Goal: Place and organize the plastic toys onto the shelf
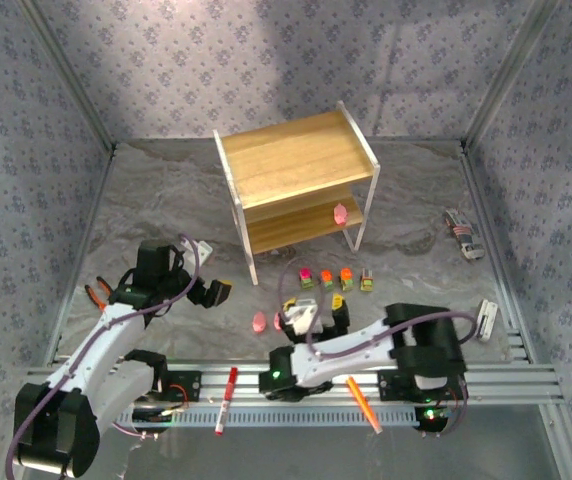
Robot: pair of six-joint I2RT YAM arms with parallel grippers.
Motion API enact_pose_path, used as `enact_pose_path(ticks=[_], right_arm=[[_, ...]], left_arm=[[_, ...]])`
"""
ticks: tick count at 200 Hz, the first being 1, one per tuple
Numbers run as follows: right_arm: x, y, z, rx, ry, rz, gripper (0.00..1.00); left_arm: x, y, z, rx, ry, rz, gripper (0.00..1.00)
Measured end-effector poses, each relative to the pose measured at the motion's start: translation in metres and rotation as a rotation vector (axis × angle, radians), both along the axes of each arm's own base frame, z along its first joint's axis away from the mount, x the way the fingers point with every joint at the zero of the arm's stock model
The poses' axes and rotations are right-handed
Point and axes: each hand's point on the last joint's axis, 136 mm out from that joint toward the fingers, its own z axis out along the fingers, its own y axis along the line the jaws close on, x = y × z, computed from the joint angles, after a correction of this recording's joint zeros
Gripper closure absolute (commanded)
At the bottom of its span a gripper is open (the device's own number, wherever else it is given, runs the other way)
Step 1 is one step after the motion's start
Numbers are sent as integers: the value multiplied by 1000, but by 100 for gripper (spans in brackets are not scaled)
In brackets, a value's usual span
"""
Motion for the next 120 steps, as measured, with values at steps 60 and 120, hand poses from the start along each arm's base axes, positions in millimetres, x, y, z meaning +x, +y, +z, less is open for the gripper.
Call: enact_pose_path(ticks=[60, 120], right_arm=[[-16, -13, 4, -22, -4, 42, 8], [-14, -36, -39, 285, 183, 1, 9]], left_arm=[[-1, -1, 1, -1, -6, -4, 0], [-1, -1, 1, -1, -5, -4, 0]])
